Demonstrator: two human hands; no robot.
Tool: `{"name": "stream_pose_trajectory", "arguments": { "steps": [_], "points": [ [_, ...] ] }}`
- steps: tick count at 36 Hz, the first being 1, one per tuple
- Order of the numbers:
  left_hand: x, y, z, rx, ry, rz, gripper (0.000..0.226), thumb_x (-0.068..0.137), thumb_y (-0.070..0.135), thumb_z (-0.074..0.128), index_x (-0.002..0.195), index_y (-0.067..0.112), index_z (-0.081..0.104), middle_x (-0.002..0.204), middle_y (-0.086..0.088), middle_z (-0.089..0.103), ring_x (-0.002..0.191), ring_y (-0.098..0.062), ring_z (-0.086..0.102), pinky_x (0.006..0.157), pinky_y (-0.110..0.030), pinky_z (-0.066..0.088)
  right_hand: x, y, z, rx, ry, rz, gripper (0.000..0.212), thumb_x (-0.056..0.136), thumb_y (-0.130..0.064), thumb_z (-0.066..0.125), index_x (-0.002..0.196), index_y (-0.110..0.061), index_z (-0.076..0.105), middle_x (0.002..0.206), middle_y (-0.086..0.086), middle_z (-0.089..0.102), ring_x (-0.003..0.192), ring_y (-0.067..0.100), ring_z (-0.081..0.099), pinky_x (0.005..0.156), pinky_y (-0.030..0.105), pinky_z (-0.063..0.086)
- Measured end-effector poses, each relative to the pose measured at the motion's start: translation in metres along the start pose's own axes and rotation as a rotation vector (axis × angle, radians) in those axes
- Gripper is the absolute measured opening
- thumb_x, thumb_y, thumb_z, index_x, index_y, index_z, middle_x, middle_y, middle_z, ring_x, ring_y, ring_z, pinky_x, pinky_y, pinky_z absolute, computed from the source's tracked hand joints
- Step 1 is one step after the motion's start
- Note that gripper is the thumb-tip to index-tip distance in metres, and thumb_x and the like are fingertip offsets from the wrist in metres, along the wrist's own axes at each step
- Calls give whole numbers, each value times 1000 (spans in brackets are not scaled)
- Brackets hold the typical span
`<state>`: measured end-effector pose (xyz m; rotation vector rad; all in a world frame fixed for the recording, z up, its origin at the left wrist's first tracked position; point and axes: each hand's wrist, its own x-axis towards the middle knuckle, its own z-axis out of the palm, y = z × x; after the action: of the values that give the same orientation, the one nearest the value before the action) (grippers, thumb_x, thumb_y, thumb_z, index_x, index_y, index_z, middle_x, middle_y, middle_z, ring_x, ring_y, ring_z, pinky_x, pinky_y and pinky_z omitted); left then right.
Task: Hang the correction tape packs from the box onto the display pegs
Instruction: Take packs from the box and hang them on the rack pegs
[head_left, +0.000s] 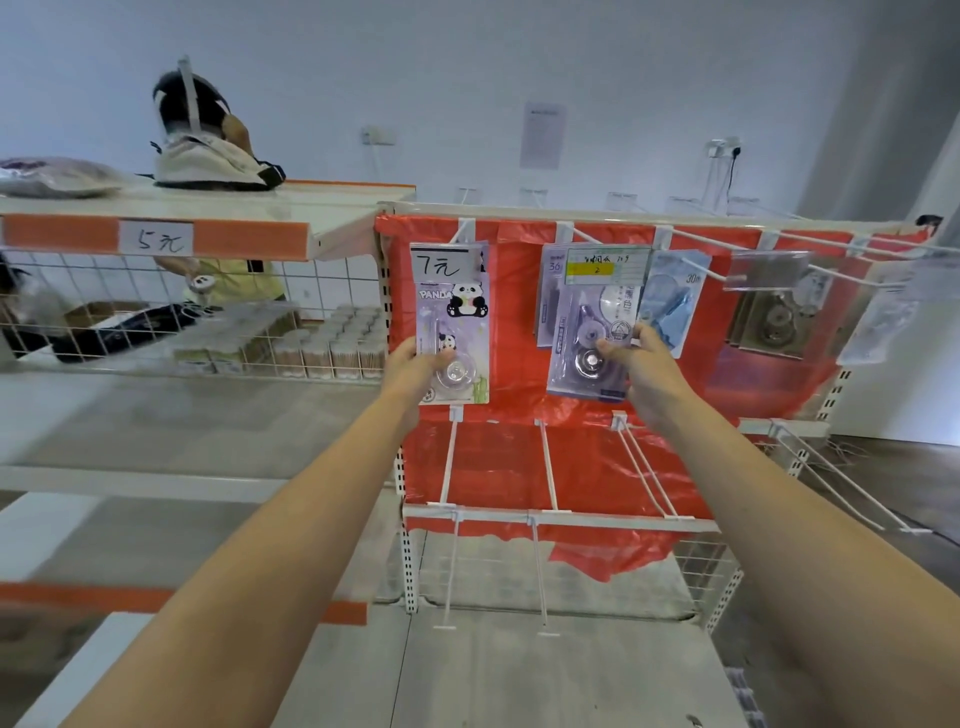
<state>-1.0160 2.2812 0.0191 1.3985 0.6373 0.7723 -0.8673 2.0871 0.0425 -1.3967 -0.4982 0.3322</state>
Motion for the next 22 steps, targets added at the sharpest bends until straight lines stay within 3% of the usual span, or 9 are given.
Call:
{"name": "stream_pose_trajectory", "arguments": {
  "steps": [3,5,8,11,14,19,22],
  "points": [
    [-2,0,3,14,-8,7,11,87,6,65,96,8,62,105,-7,67,106,-24,59,106,-45,38,0,-2,-1,13,5,-13,27,94,2,54,118,-9,46,109,4,59,86,8,60,70,18,49],
    [-4,0,4,26,-8,4,16,86,6,66,102,6,62,105,-8,68,106,-25,60,106,-47,38,1,-2,0,11,-3,-13,27,93,1,55,116,-10,47,112,5,60,92,12,61,80,23,51],
    [-6,1,7,29,-32,2,9,87,5,65,91,13,62,100,-4,67,100,-21,59,104,-42,39,2,4,1,4,-21,-2,23,93,0,56,113,-10,49,123,14,60,107,22,60,100,38,47],
    [-8,1,8,19,-52,16,15,86,3,65,89,18,63,98,-1,68,95,-18,60,97,-37,41,2,9,1,-4,-20,4,25,93,-1,57,115,-10,51,118,12,61,111,23,59,103,38,46],
    [-12,2,9,19,-66,27,15,86,2,64,88,17,63,95,-2,67,90,-17,60,90,-34,42,3,9,1,-18,-23,6,24,93,-4,58,115,-10,53,109,4,63,104,19,60,98,34,48],
    [-15,1,2,-6,-78,54,14,84,1,64,91,12,59,94,-6,65,94,-22,59,104,-45,41,7,8,4,-57,5,12,24,93,-6,60,115,-10,52,110,5,63,100,18,60,89,32,50],
    [-13,0,-5,-26,-36,52,20,80,3,66,94,12,54,99,-12,63,101,-29,61,105,-54,38,7,7,7,-66,22,15,29,93,-7,60,121,-7,51,108,3,62,95,15,60,71,22,48]
  ]
}}
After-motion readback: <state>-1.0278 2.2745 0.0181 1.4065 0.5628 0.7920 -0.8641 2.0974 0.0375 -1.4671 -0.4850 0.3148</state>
